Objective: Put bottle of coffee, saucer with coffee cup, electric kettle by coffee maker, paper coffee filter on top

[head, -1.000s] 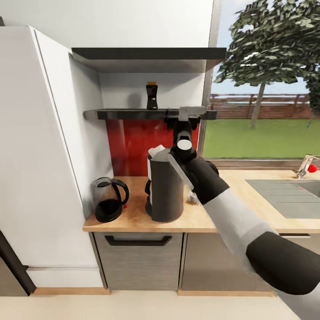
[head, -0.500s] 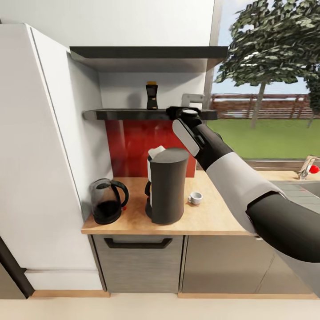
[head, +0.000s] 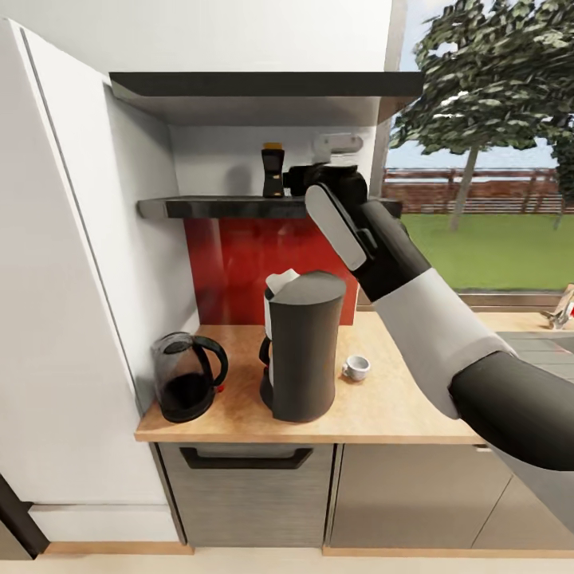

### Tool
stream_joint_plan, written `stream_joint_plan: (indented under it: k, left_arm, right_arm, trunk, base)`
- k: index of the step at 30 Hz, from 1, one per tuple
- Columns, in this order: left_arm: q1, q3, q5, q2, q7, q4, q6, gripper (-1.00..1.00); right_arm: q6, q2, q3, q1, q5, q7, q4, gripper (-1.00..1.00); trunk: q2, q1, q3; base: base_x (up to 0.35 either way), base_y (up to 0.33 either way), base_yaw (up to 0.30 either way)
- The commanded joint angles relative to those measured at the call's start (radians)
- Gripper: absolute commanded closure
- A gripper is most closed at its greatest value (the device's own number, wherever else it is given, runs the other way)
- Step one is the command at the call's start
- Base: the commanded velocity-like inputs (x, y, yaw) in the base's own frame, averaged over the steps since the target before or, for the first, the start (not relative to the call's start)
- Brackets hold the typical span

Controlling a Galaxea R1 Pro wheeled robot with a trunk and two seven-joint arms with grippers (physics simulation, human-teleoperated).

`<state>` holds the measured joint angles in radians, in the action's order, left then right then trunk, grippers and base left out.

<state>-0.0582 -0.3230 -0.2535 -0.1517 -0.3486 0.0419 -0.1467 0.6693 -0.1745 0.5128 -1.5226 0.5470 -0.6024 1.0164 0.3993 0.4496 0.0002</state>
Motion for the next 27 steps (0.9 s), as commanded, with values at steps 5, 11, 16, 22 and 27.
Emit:
stream_joint_plan:
  k: [5,11,16,22,27]
  left_arm:
    - [0.001,-0.008,-0.010,0.000,-0.006,0.005,-0.001,-1.00]
    - [0.011,-0.008,-0.010,0.000,-0.005,0.004,-0.001,-1.00]
    - [0.013,-0.008,-0.010,0.000,-0.006,0.004,-0.001,-1.00]
    - [0.019,-0.010,-0.009,-0.001,-0.006,0.004,-0.001,-1.00]
    - [0.029,-0.012,-0.009,-0.004,-0.006,0.004,-0.001,-1.00]
  right_arm:
    - [0.019,0.000,0.001,-0.004,0.008,-0.010,0.063,-1.00]
    - [0.055,0.000,0.001,-0.167,0.014,-0.009,-0.076,-1.00]
    - [0.064,0.000,0.001,-0.276,0.018,-0.007,-0.204,-1.00]
    - [0.065,0.000,0.002,-0.312,0.019,-0.008,-0.240,-1.00]
    - [0.065,0.000,0.004,-0.316,0.019,-0.008,-0.247,-1.00]
  trunk:
    - [0.001,0.000,0.000]
    - [0.001,0.000,0.000]
    - [0.001,0.000,0.000]
    - [0.001,0.000,0.000]
    - [0.001,0.000,0.000]
  base:
    - [0.004,0.000,0.000]
    - [0.000,0.000,0.000]
    - [0.000,0.000,0.000]
    - [0.003,0.003,0.000]
    - [0.107,0.158,0.000]
